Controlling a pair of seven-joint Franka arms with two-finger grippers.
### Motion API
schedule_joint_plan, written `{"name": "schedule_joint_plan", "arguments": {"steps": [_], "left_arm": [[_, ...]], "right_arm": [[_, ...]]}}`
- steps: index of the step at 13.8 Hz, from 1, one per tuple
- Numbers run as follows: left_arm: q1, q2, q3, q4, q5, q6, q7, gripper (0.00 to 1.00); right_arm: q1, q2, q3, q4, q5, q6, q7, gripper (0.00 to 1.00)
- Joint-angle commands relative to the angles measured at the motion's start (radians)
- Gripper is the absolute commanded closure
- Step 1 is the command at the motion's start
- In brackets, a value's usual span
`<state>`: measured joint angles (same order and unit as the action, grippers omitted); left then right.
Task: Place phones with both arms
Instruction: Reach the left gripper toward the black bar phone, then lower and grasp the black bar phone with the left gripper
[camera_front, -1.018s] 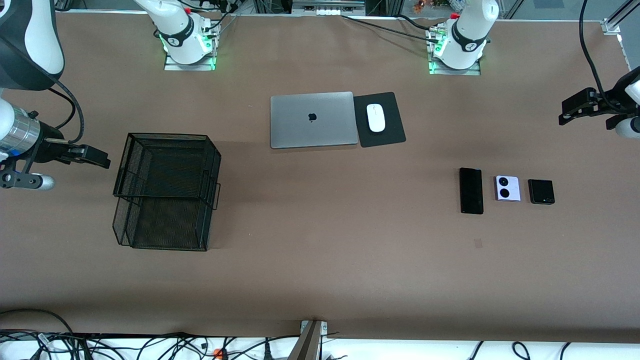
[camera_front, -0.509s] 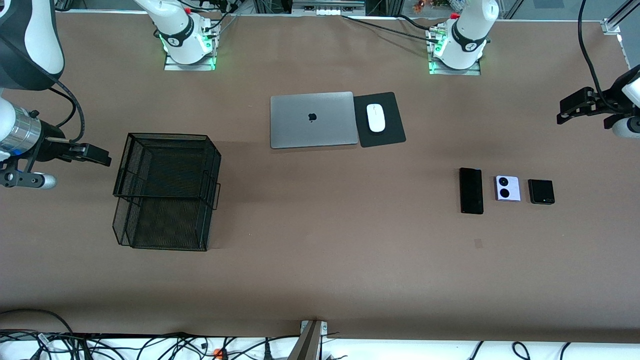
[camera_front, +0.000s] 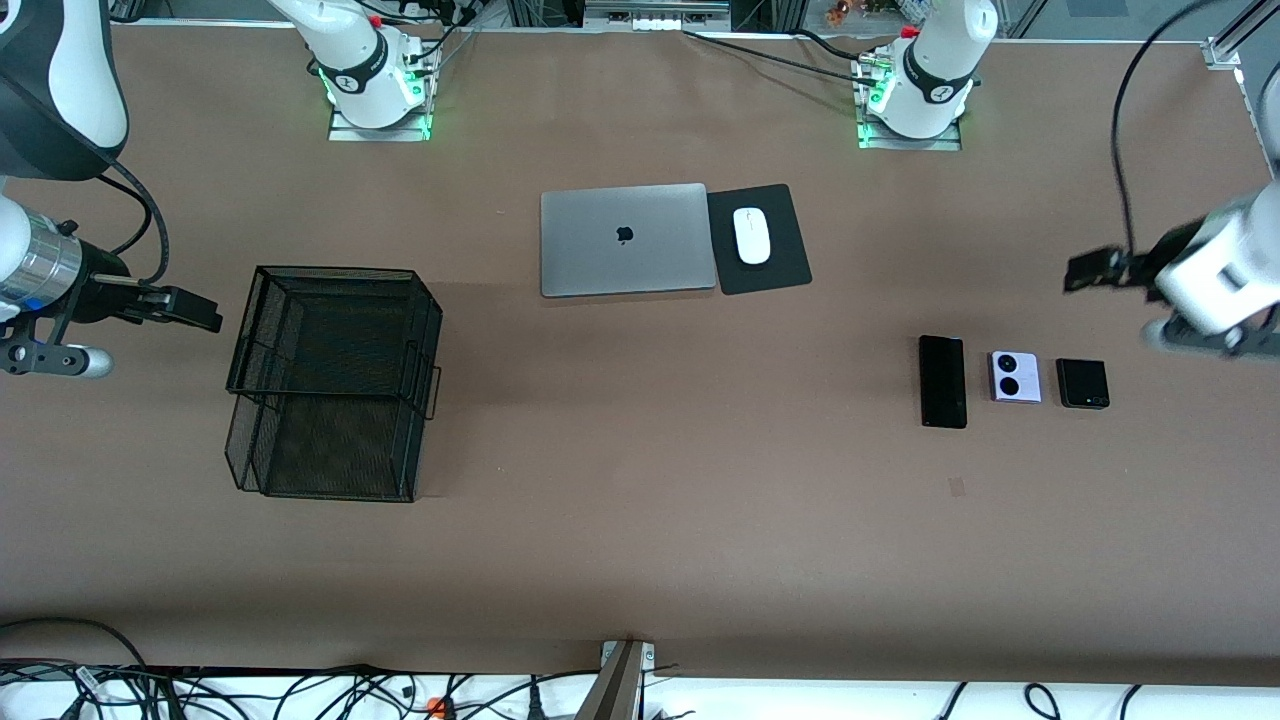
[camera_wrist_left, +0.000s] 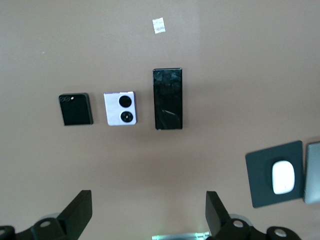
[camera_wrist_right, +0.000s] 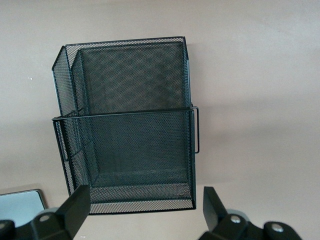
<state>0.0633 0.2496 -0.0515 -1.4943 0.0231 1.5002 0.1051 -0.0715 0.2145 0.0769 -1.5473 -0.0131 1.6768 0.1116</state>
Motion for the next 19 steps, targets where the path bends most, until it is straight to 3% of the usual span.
{"name": "schedule_joint_plan", "arguments": {"steps": [1,4,10,14,17,19], "left_arm": [[-0.005,0.109,0.002,0.011,-0.005,0.076,0.015,0.0],[-0.007,0.192,0.002,-0.065,-0.005,0.263,0.038,0.0],[-0.025,0.227,0.002,-0.361,-0.006,0.722,0.036,0.0],[-0.043,0.289,0.002,-0.386,-0.006,0.811,0.028,0.0],[-0.04,0.296,0.002,-0.483,-0.006,0.971,0.027,0.0],[-0.031,0.295,0.002,-0.491,-0.006,0.973,-0.011,0.0]], "right_arm": [[-0.001,0.002,-0.002,0.018,0.012,-0.02,-0.006,0.0],[-0.002,0.002,-0.002,0.018,0.012,-0.02,-0.013,0.0],[-0.002,0.002,-0.003,0.018,0.012,-0.02,-0.01,0.0],[-0.004,0.002,-0.003,0.018,0.012,-0.02,-0.01,0.0],[-0.004,0.002,-0.003,0.018,0.012,-0.02,-0.01,0.0],[-0.004,0.002,-0.003,0.018,0.012,-0.02,-0.01,0.0]]}}
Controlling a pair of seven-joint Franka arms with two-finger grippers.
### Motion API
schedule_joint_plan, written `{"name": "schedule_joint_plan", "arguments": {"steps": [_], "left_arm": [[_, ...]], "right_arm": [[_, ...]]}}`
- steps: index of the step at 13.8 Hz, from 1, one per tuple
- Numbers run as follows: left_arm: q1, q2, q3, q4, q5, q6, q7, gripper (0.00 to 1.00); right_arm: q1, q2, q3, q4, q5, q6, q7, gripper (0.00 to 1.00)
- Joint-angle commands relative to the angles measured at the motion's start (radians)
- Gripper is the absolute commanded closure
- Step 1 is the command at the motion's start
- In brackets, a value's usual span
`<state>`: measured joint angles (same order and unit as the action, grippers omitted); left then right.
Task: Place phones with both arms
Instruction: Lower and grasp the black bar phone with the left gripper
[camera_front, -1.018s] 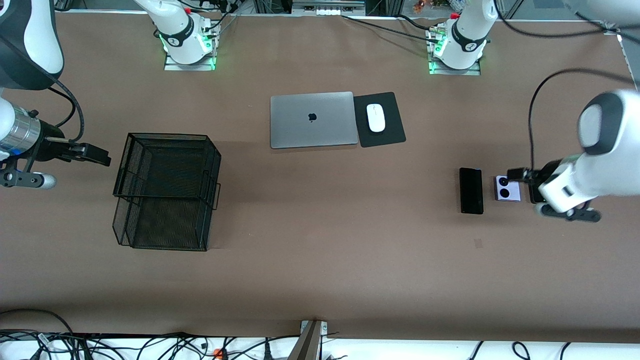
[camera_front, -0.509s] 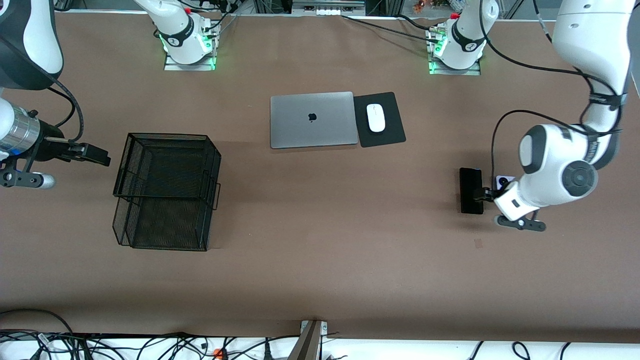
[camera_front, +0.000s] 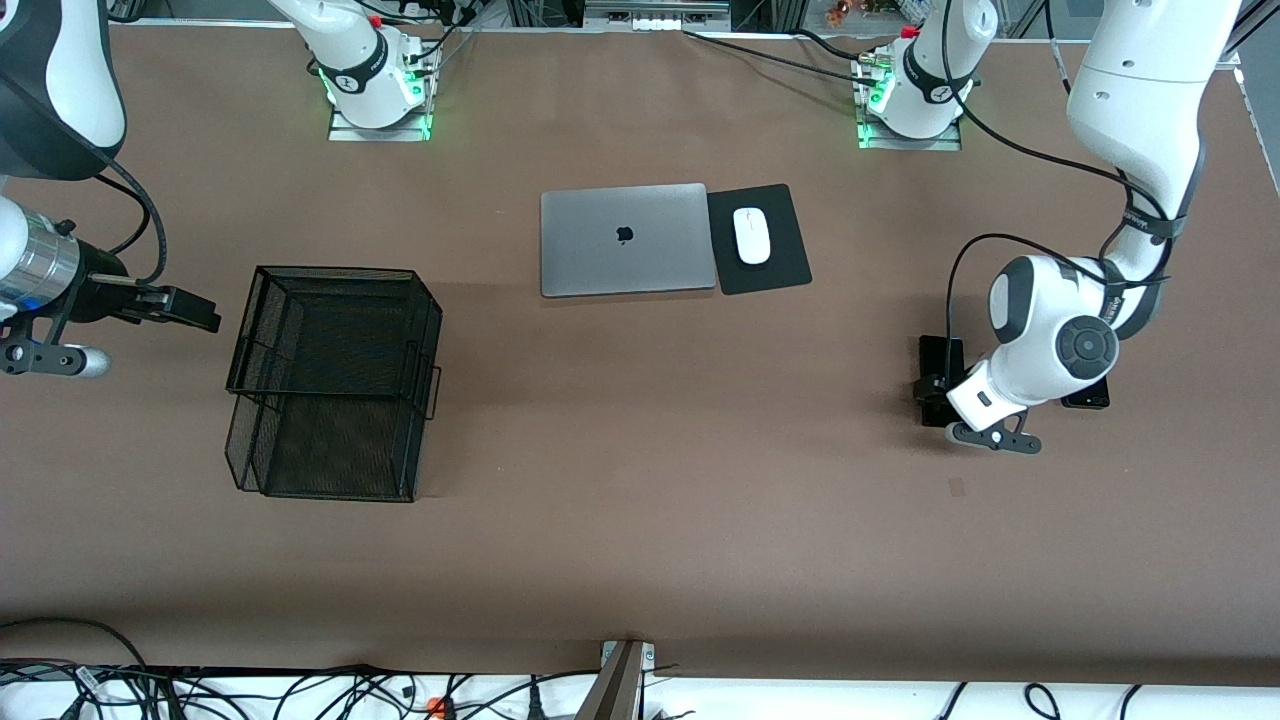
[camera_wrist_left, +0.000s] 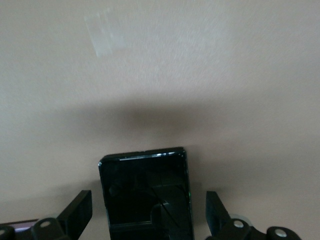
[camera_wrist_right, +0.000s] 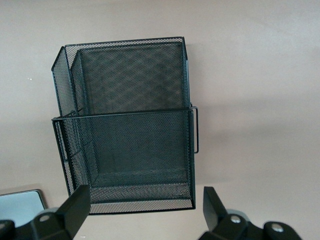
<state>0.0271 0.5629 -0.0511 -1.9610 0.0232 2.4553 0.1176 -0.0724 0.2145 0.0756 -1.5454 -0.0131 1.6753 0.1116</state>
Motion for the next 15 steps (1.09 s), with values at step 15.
{"name": "schedule_joint_plan", "arguments": {"steps": [15], "left_arm": [[-0.019,-0.066,0.004,-0.253,-0.006,0.214,-0.147,0.07]], "right_arm": [[-0.003,0.002,-0.002,0.016,0.012,-0.019,-0.007,0.0]]}}
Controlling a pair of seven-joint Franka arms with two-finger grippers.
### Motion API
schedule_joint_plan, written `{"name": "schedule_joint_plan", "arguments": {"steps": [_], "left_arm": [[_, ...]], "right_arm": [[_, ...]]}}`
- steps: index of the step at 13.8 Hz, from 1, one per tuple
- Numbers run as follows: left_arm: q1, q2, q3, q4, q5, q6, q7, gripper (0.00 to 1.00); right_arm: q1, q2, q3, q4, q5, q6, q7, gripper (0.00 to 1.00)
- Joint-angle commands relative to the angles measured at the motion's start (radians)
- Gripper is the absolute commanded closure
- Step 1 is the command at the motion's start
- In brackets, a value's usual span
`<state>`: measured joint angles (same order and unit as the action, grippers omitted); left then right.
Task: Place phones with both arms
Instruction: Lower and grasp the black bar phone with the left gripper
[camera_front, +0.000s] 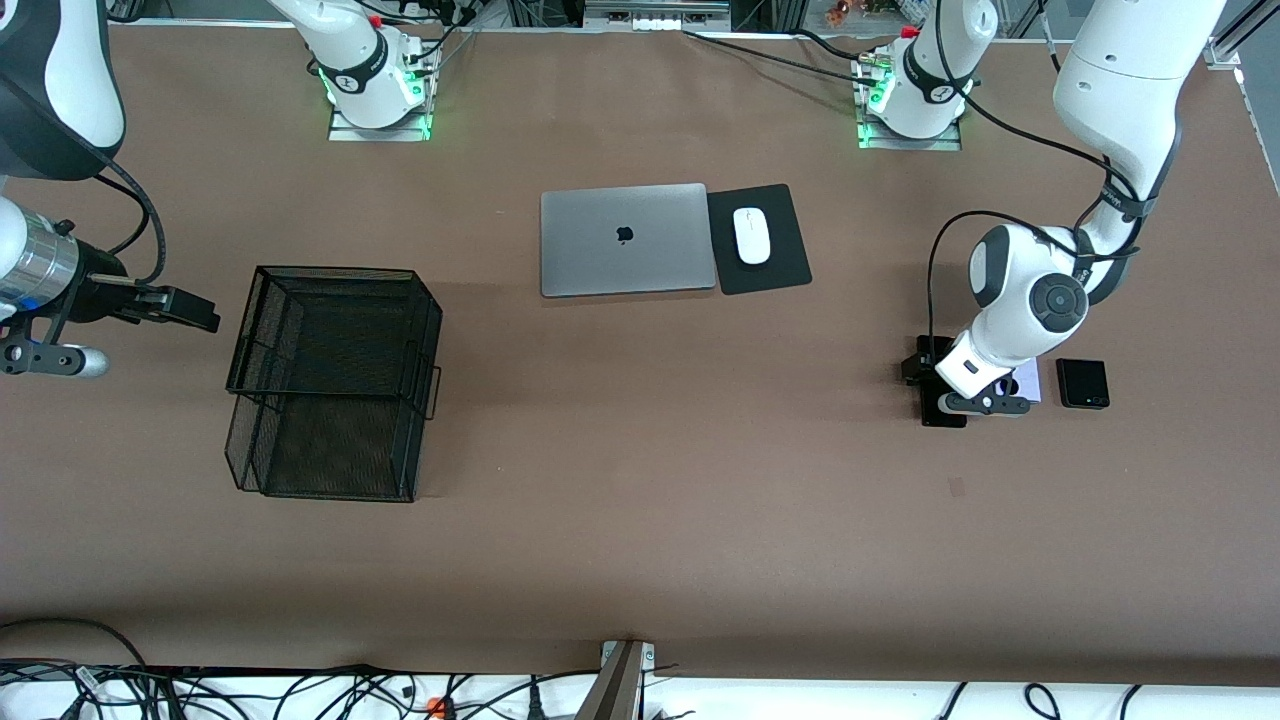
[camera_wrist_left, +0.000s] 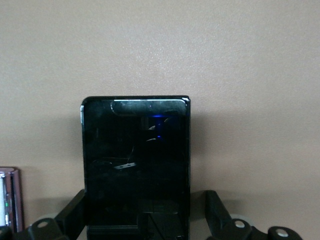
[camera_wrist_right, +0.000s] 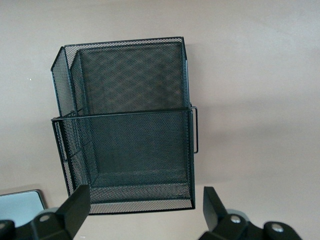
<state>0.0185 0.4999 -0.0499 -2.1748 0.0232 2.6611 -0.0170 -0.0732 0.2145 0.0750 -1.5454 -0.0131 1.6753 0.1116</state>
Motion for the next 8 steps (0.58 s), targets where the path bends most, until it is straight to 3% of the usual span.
{"name": "schedule_joint_plan", "arguments": {"steps": [1,6,7,8], "left_arm": [[-0.011,0.002,0.002,-0.036,-0.006,0.008,-0.014,0.15],[-0.003,0.019,0.007,-0.019,-0.008,0.01,-0.014,0.88],[0.0,0.019,0.008,-0.002,-0.008,0.002,-0.017,0.98],[0.0,0.02,0.007,0.007,-0.008,0.0,-0.026,1.0]], "right_arm": [[-0.002,0.002,-0.001,0.016,0.012,-0.019,-0.009,0.0],[-0.002,0.002,-0.001,0.016,0.013,-0.019,-0.007,0.0],[-0.002,0.002,-0.001,0.016,0.013,-0.019,-0.007,0.0],[-0.002,0.002,-0.001,0.016,0.013,-0.019,-0.007,0.0]]}}
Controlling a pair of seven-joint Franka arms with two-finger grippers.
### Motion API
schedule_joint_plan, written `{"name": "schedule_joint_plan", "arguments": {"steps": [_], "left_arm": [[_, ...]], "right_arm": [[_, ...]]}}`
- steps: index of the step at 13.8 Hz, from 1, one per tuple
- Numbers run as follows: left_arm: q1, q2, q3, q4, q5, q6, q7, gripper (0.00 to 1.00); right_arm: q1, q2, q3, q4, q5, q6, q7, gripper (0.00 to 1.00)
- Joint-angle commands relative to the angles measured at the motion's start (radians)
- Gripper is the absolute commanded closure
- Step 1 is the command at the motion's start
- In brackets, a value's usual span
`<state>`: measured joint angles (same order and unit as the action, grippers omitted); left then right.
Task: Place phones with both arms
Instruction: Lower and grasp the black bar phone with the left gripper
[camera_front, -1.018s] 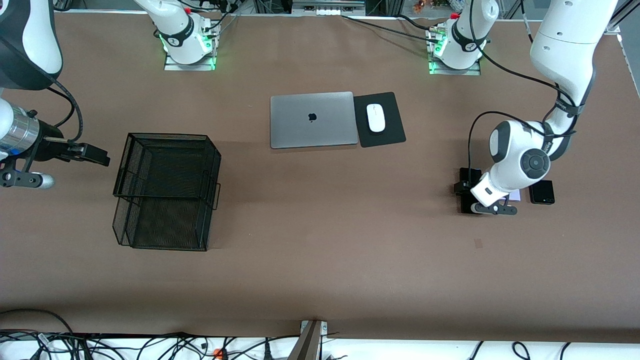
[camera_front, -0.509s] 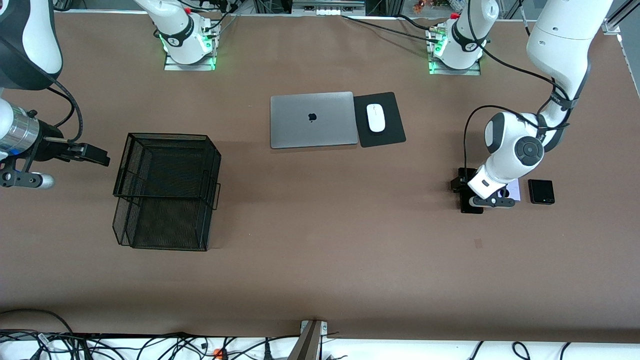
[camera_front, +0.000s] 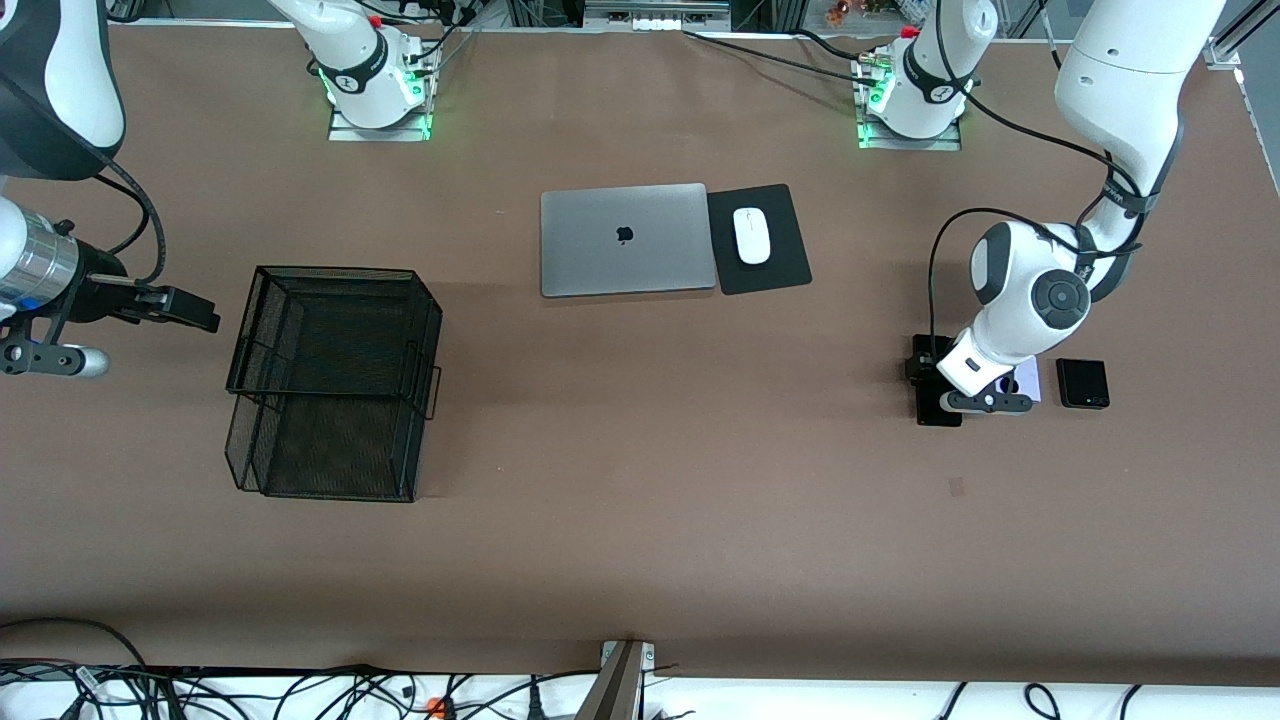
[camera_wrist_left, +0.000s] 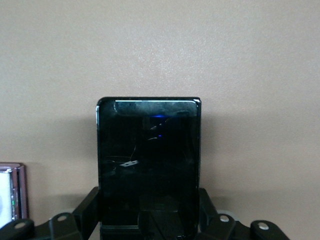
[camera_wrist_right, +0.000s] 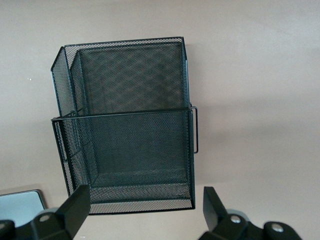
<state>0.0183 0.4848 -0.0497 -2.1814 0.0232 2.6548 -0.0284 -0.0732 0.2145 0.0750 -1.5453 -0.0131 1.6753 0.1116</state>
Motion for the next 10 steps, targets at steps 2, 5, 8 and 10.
{"name": "schedule_joint_plan", "arguments": {"steps": [2,5,8,10], "left_arm": [[0.0,0.035,0.007,0.032,-0.008,-0.021,-0.03,1.0],[-0.003,0.029,0.007,0.109,-0.008,-0.169,-0.039,1.0],[-0.012,0.024,0.004,0.21,-0.008,-0.326,-0.057,1.0],[-0.024,0.026,-0.002,0.282,-0.008,-0.425,-0.079,1.0]], "right_arm": [[-0.002,0.002,-0.001,0.016,0.013,-0.019,-0.007,0.0],[-0.002,0.002,-0.001,0.016,0.013,-0.019,-0.007,0.0],[-0.004,0.002,-0.001,0.016,0.013,-0.019,-0.007,0.0],[-0.004,0.002,-0.001,0.016,0.013,-0.019,-0.009,0.0]]}}
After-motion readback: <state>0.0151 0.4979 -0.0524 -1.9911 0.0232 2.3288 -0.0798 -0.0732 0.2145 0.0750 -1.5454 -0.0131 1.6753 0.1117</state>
